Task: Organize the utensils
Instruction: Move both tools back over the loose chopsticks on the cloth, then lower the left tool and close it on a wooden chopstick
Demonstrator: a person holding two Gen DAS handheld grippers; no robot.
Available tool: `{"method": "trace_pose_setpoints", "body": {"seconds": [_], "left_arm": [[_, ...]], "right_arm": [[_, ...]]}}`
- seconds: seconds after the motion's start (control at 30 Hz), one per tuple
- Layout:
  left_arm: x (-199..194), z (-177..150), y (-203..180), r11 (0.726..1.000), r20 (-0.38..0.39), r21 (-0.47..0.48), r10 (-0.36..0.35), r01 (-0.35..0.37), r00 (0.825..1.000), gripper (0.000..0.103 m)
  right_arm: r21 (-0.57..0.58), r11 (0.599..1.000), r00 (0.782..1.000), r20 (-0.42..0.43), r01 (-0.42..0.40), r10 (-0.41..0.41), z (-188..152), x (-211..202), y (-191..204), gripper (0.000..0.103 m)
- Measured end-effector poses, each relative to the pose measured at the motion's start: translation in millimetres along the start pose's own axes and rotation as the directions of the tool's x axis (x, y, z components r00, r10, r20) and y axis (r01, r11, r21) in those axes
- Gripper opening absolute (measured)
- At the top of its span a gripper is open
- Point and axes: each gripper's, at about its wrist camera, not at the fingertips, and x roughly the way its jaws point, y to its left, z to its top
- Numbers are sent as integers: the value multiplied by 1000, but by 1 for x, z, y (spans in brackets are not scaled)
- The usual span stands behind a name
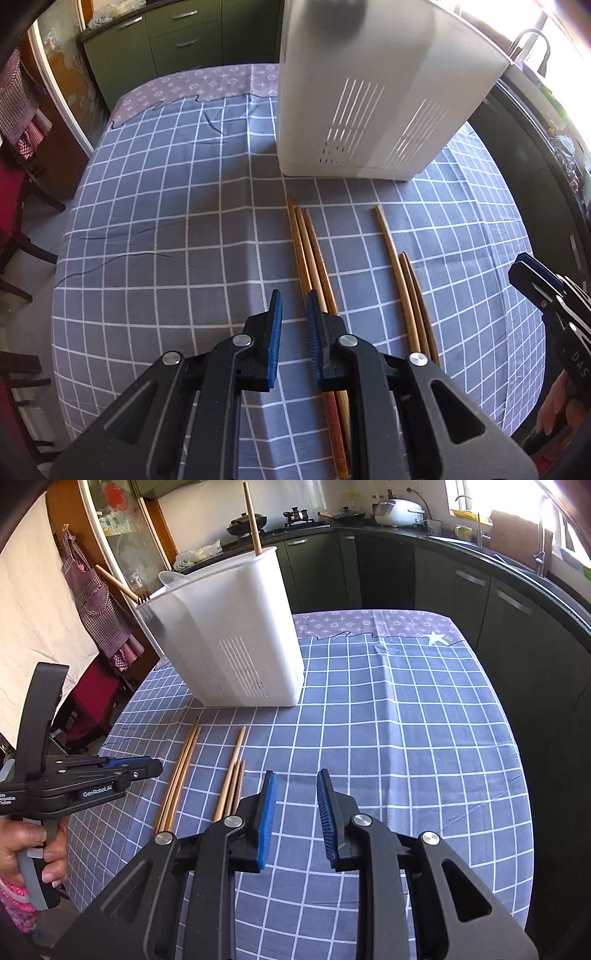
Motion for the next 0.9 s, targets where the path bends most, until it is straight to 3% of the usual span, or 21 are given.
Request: {"method": "trace_pose_setpoints", "body": {"seconds": [0.3,0.83,0.9], "left_arm": [[9,5,-2,1000,-14,-1,0,0,1000,13],[20,11,-17,996,-38,48,75,-74,996,13],[21,11,-20,996,-38,55,75,-73,996,9]], "right_arm": [[18,1000,1000,-9,-11,11,2,4,-3,23],[17,1000,1000,-23,-20,21,-4,6,-3,27],[18,1000,999,-26,-20,20,-4,7,-3,27]]}}
